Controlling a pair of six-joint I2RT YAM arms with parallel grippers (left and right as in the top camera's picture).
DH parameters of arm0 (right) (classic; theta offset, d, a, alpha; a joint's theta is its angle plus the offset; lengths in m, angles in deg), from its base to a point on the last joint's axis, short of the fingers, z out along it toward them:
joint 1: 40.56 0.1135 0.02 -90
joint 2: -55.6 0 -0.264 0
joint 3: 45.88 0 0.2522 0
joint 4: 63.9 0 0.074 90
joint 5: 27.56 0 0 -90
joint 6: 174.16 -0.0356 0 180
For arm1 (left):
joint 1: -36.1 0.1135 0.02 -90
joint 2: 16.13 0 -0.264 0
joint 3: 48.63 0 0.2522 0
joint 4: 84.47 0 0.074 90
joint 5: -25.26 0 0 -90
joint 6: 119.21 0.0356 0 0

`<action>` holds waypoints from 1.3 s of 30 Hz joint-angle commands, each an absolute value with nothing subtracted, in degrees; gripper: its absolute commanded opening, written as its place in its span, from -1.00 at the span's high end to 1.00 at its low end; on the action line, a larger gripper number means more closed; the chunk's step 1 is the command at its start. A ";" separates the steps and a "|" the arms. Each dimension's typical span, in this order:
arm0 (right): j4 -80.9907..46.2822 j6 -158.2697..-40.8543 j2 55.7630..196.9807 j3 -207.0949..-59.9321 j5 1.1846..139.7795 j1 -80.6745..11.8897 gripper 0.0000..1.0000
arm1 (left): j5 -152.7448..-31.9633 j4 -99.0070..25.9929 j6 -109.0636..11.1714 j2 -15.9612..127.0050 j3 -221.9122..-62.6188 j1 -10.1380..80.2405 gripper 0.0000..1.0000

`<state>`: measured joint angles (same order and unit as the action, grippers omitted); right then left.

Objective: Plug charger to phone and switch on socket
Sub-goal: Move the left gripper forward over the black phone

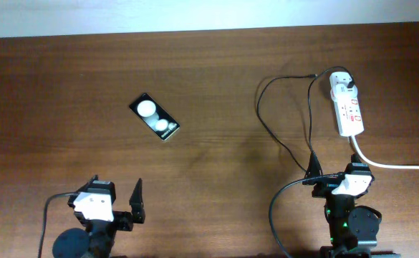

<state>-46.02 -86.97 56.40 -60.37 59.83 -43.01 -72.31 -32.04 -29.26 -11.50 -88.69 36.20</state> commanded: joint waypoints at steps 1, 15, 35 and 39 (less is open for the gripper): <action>-45.87 -86.93 55.89 -59.95 58.93 -42.49 -0.97 | -73.14 -30.73 -29.88 -9.19 -91.93 36.26 -0.98; -45.87 -86.93 55.96 -59.95 58.93 -42.49 -0.97 | -73.16 -23.29 -29.88 0.85 -98.66 36.26 -0.98; -45.87 -86.93 55.96 -59.95 58.93 -42.49 -0.97 | -74.43 -23.51 -29.88 18.07 -104.23 36.26 -0.98; -45.87 -86.93 55.96 -59.95 58.93 -42.49 -0.97 | -74.43 -23.49 -29.88 23.23 -107.36 36.26 -0.98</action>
